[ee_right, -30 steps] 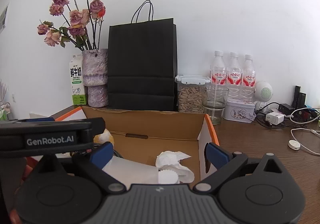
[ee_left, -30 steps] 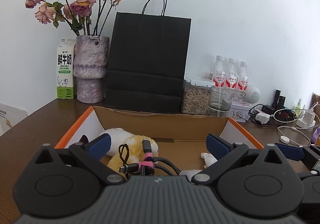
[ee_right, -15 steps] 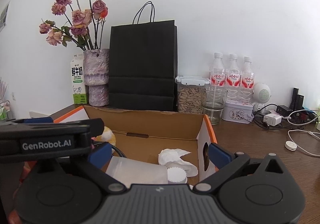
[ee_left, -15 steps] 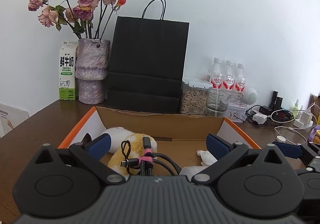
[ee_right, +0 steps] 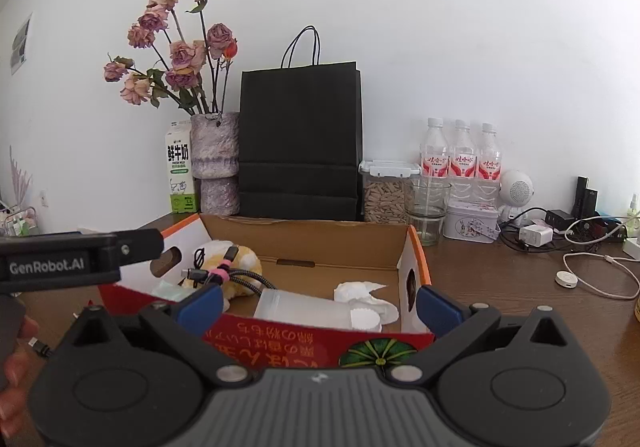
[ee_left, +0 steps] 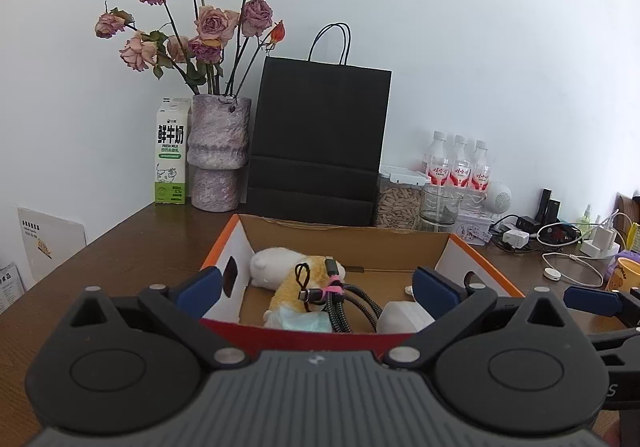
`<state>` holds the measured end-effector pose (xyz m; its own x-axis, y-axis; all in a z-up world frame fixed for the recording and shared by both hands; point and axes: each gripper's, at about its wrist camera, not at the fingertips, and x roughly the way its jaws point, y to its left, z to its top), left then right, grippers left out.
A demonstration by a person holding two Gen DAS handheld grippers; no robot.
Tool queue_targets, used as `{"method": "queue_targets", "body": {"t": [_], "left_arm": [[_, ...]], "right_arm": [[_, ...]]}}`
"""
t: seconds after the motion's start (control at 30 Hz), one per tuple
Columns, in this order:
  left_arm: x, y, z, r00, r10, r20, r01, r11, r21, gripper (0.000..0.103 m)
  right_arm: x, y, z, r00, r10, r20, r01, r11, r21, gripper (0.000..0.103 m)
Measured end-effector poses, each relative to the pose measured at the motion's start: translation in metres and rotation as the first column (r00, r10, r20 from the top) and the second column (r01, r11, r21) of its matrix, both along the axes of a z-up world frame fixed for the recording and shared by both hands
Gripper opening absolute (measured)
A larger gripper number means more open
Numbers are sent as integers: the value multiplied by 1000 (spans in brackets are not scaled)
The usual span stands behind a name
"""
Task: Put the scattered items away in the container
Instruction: 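Withdraw both tools from the box back to the table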
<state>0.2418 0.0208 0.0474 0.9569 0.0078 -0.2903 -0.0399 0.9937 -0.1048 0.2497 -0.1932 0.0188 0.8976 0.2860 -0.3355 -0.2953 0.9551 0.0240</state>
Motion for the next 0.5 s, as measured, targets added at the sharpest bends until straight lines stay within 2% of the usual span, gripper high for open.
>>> {"method": "queue_targets", "body": {"t": [0.5], "left_arm": [[-75,47,-13,994,79,-79,-79,997,2,103]], "right_arm": [[-92,-19,-26,998,9,-68,-11,999,-39,103]]}}
